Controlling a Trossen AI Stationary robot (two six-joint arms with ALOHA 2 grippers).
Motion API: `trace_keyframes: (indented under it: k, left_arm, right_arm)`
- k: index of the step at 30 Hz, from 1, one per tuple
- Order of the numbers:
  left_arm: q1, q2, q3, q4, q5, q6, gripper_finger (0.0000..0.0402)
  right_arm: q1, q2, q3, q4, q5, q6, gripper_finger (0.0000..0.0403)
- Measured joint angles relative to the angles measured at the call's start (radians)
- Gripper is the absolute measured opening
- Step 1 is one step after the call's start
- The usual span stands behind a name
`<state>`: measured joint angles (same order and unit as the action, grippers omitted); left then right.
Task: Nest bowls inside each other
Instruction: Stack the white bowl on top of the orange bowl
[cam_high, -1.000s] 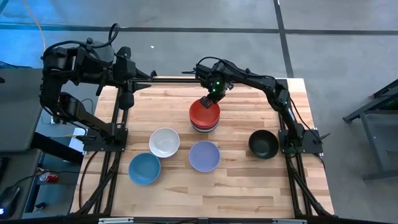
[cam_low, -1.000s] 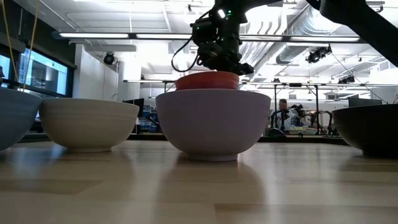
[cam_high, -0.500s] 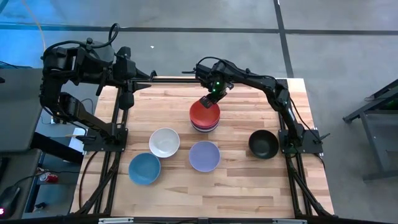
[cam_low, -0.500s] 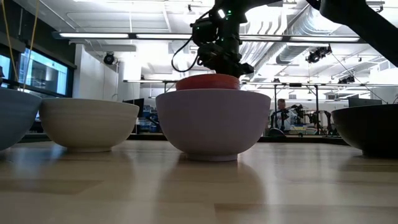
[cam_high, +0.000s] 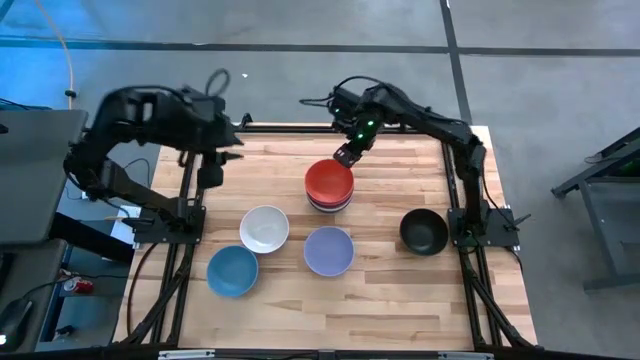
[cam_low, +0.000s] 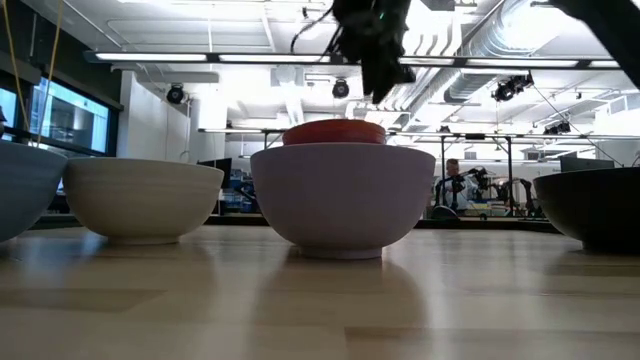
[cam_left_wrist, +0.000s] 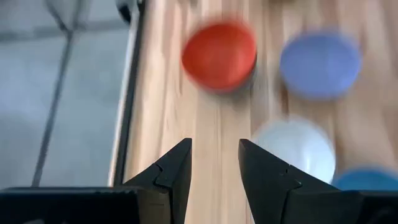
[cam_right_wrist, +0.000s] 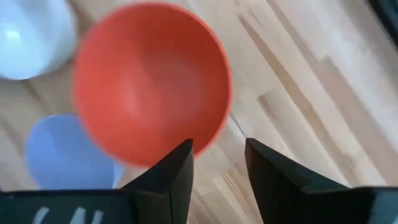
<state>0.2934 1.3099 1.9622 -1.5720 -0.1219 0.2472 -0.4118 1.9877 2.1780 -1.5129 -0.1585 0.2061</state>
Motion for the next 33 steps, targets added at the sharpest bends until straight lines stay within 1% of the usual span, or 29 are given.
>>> trace_keyframes:
  k: [2, 4, 9, 12, 16, 19, 22, 25, 29, 33]
  left_arm:
    - [0.023, -0.035, -0.134, 0.008, 0.000, 0.015, 0.0120]
    - [0.047, -0.067, -0.269, 0.055, 0.015, 0.018, 0.0120]
    - [0.103, -0.188, -0.581, 0.276, 0.141, 0.043, 0.0120]
    - [0.132, -0.259, -0.745, 0.408, 0.173, 0.051, 0.0120]
    - [0.176, -0.361, -0.957, 0.579, 0.234, 0.052, 0.0120]
    - [0.207, -0.428, -1.089, 0.691, 0.264, 0.052, 0.0120]
    - [0.233, -0.489, -1.191, 0.795, 0.287, 0.030, 0.0120]
    - [0.253, -0.524, -1.265, 0.846, 0.345, 0.000, 0.0120]
    - [0.264, -0.522, -1.320, 0.870, 0.378, -0.069, 0.0120]
    - [0.249, -0.487, -1.319, 0.896, 0.382, -0.148, 0.0120]
  right_arm:
    - [0.002, -0.045, 0.000, 0.018, -0.009, -0.042, 0.0138]
    - [0.002, -0.093, 0.000, 0.049, -0.015, -0.082, 0.0138]
    - [0.014, -0.202, 0.000, 0.137, -0.030, -0.201, 0.0138]
    - [0.035, -0.258, 0.000, 0.174, -0.053, -0.286, 0.0138]
    - [0.074, -0.313, 0.000, 0.196, -0.124, -0.395, 0.0138]
    - [0.105, -0.342, 0.000, 0.204, -0.158, -0.459, 0.0138]
    - [0.128, -0.363, 0.000, 0.219, -0.161, -0.490, 0.0138]
    - [0.139, -0.379, 0.000, 0.232, -0.161, -0.503, 0.0138]
    - [0.152, -0.392, 0.000, 0.259, -0.163, -0.503, 0.0138]
    - [0.169, -0.393, 0.000, 0.267, -0.163, -0.524, 0.0138]
